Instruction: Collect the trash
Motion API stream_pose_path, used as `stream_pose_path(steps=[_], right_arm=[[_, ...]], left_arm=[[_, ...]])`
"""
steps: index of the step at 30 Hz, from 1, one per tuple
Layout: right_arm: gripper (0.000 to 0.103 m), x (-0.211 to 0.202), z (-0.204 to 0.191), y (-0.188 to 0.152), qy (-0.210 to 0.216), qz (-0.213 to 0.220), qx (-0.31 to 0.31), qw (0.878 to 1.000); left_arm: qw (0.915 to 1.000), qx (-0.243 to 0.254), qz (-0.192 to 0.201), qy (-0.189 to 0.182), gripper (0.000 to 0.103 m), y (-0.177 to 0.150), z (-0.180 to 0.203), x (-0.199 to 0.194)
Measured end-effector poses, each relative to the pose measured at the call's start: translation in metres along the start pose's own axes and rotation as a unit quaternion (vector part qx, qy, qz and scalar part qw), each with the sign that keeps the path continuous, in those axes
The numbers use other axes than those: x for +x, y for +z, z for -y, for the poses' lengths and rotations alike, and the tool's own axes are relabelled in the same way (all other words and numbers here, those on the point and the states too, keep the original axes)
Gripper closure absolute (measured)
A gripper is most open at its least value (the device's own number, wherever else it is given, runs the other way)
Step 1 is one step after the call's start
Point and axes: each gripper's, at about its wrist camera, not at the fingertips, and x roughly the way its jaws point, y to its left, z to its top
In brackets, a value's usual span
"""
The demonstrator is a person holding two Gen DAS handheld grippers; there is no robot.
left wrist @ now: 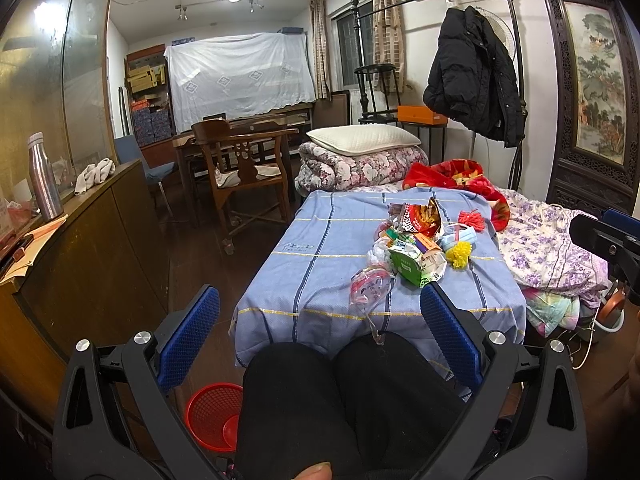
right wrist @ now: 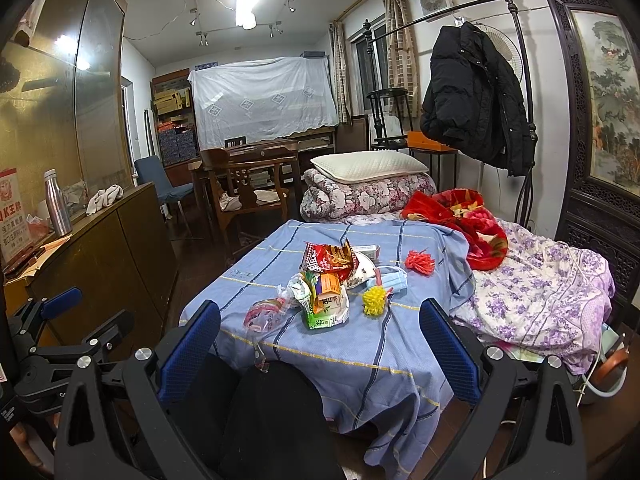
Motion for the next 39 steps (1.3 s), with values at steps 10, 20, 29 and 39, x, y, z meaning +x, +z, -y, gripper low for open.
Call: stream_pose_path(steps=[10,20,29,39], right_arm=[[0.006,0.001,-0.001,-0.001,0.0,0.0,-0.001,1.0],[0.006,0.007,0.008,-0.005,-0.001,-0.012,0.004,1.0],[0.006,0.054,0.044,-0.025,-0.01,-0.059,0.048,0.997],[0.006,0.157,0.057,-0.06,0.014,-0.149,0.054,0.987]], left_arm=[[1.0,0.001,0.0,0.0,0.007,0.0,0.0,0.0],[0.9999,-0.009,-0.014,0.0,0.007,-0.005,-0.008,0.011],[0.9933,-0.058,-0.093,-0.036,0.007,-0.019,-0.033,0.066],[0.9808,-0.071,-0.179,-0.033,0.007,-0.04,-0.043,0.163]])
